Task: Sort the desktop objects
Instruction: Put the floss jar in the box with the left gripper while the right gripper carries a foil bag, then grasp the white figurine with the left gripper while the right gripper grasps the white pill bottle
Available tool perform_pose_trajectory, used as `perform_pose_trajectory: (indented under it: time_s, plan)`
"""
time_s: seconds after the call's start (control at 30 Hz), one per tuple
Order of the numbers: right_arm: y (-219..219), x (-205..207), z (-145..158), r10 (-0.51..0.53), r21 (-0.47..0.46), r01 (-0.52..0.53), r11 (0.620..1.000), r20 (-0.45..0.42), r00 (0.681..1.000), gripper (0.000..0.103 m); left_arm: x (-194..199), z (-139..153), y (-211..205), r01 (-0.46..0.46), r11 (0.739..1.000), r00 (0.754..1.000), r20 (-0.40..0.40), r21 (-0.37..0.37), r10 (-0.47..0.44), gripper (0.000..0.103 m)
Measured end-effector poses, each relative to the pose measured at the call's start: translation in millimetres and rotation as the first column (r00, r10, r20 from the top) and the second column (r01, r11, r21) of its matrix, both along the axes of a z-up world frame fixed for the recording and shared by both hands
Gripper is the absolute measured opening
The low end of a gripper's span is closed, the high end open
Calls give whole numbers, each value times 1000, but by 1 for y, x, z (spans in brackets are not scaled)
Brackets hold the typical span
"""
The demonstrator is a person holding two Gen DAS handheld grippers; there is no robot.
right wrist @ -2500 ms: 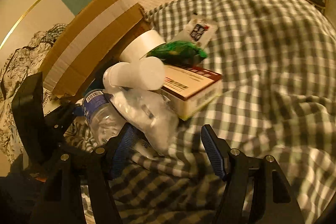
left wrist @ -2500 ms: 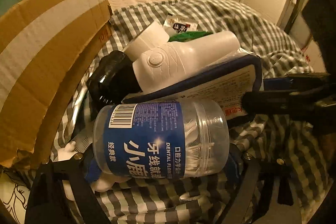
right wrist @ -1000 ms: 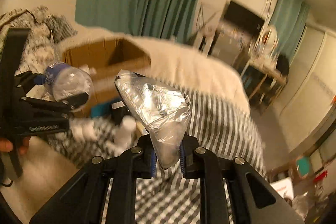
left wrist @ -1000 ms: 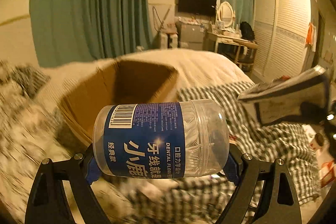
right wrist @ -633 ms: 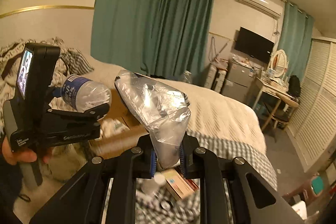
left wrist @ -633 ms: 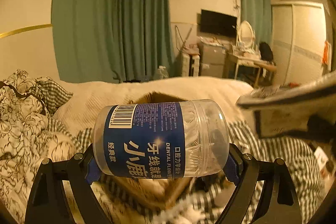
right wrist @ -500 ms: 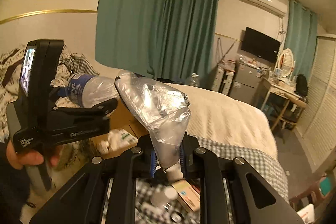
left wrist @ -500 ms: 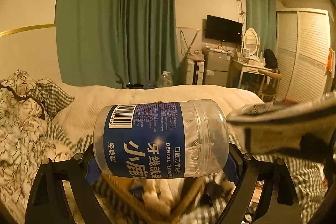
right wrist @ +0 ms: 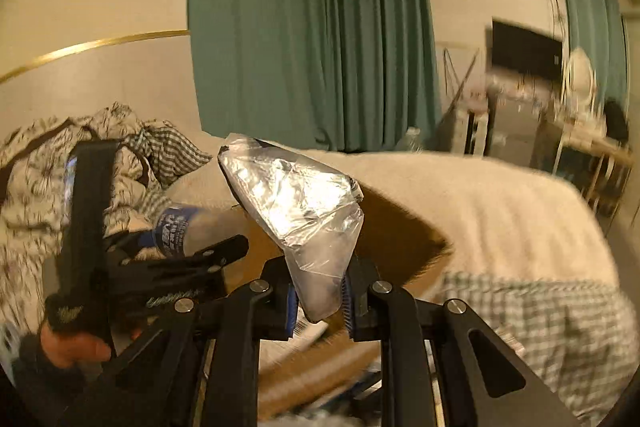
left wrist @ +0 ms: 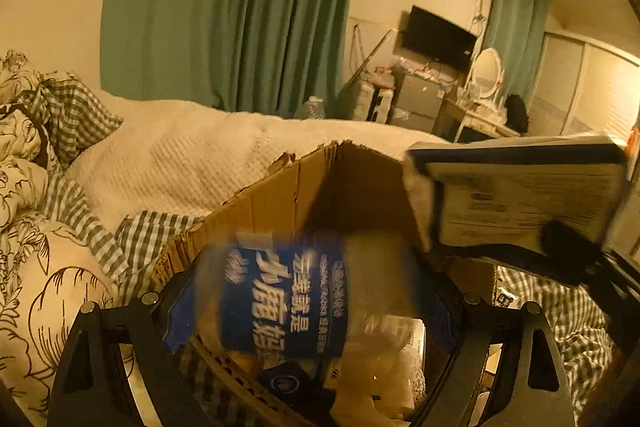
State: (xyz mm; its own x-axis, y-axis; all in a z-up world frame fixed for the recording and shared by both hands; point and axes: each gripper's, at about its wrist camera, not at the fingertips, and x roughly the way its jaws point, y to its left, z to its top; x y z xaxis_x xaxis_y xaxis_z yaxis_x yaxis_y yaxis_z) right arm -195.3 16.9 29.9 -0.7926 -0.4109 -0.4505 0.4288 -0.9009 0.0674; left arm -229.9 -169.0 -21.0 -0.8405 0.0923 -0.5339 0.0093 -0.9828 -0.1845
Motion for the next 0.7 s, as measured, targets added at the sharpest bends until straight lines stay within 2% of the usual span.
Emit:
perform_pose_trajectory:
  time_s: [0.03,0.1,0.13,0.17,0.27,0.33,0.37,0.47,0.57,0.63,0.7]
  plan:
    - [-2,-5,-2,-18,-11,18,1000,13,1000,18,3,-1,0,7,1000,1000,-1,5,-7,100]
    - [-1,-10,-3,-44,-23,44,999,21,999,44,4,-1,1,11,1000,1000,4,26,-12,103]
    - [2,-10,-2,-61,-26,61,998,27,998,66,5,0,3,15,999,1000,10,34,-15,103]
    - [4,-2,0,-76,-42,77,996,21,997,72,8,1,4,22,999,1000,15,41,-23,103]
    - [25,23,23,-92,-120,90,989,-13,996,72,23,13,12,40,998,999,-8,38,-40,103]
    - [46,46,33,-127,-92,123,988,-38,991,73,33,21,21,71,997,997,-27,9,-71,103]
    - [55,56,35,-146,-67,142,988,-45,988,79,41,24,28,92,996,995,-37,-20,-93,103]
    - [94,88,22,-197,26,197,980,-2,980,82,59,28,51,107,991,994,-18,-87,-109,103]
    - [125,110,2,-278,109,274,955,28,960,82,80,29,78,147,984,989,7,-98,-147,103]
    - [139,121,-5,-301,121,293,949,55,952,82,94,27,98,186,977,983,26,-100,-184,103]
    - [153,126,-12,-294,86,287,954,83,952,82,107,17,122,236,964,971,60,-125,-230,103]
